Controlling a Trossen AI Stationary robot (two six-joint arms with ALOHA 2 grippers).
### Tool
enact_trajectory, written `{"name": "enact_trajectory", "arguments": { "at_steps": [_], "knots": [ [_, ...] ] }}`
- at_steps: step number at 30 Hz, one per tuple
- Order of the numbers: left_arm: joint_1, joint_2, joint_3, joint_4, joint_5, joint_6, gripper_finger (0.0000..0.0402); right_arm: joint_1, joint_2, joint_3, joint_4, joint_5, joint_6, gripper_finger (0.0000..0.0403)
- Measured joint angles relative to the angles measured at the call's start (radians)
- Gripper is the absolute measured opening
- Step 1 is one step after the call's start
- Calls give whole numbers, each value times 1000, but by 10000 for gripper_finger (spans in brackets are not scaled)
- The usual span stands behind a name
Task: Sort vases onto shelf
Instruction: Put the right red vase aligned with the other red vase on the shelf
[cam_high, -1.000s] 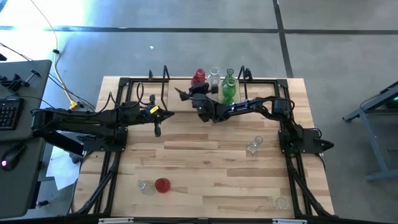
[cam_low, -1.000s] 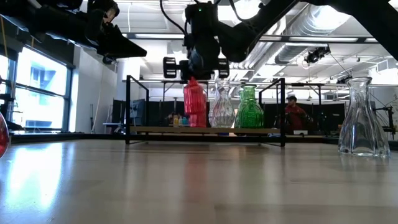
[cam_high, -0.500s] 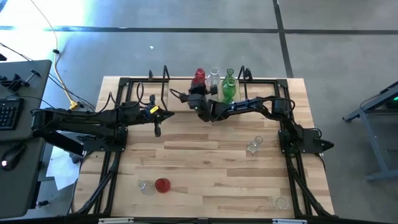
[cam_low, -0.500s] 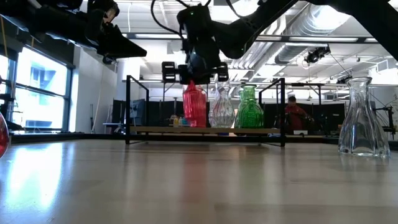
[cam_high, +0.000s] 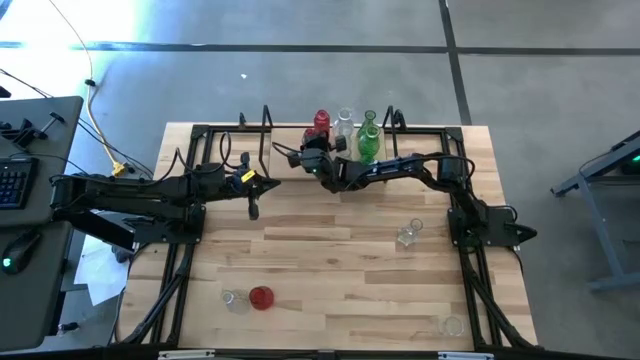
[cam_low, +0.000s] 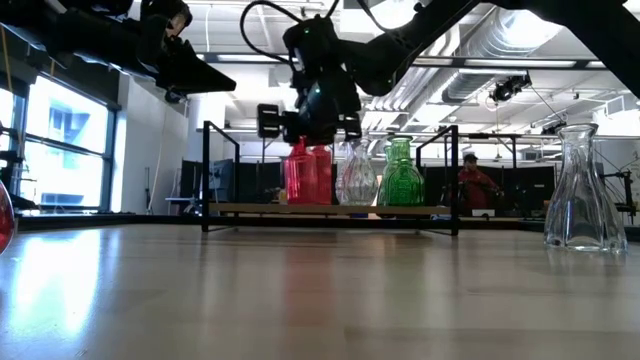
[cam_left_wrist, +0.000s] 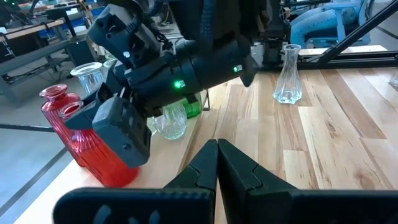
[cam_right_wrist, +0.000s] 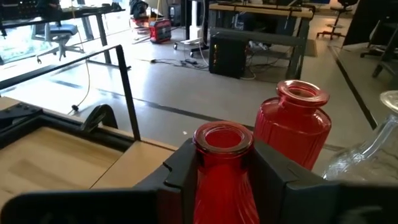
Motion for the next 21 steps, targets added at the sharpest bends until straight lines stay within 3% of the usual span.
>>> {"name": "enact_trajectory", "arguments": {
  "at_steps": [21],
  "knots": [
    [0, 0, 0, 0, 0, 2, 0, 1, 0, 0, -10, 9, -52, 195]
  ]
}}
